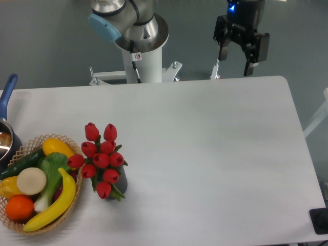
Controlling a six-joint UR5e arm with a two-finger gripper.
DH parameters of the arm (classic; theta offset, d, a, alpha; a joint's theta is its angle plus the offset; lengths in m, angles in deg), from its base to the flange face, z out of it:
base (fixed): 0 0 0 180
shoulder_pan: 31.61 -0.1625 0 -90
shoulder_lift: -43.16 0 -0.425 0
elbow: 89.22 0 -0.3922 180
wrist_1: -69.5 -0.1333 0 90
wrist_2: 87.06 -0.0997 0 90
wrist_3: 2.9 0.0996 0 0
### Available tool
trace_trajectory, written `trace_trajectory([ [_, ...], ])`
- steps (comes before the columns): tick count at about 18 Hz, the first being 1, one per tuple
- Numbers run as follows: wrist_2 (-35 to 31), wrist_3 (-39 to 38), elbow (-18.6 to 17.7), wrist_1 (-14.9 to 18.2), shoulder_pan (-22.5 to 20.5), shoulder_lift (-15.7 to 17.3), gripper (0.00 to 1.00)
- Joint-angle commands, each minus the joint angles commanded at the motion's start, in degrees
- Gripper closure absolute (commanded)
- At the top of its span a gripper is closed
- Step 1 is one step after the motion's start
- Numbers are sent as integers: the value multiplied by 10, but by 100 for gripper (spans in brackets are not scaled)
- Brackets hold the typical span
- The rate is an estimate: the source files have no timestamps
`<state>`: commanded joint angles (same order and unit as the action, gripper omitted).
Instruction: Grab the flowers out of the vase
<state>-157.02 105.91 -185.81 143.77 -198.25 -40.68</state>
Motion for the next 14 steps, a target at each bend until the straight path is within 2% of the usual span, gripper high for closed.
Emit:
trace_trajectory([
  [6, 2, -10, -6, -6, 4, 6, 0],
  [8, 4, -33, -18, -27, 5, 10, 0],
  [11, 49, -71, -43, -67, 5, 11, 0],
  [14, 54, -90, -68, -104, 6, 23, 0],
])
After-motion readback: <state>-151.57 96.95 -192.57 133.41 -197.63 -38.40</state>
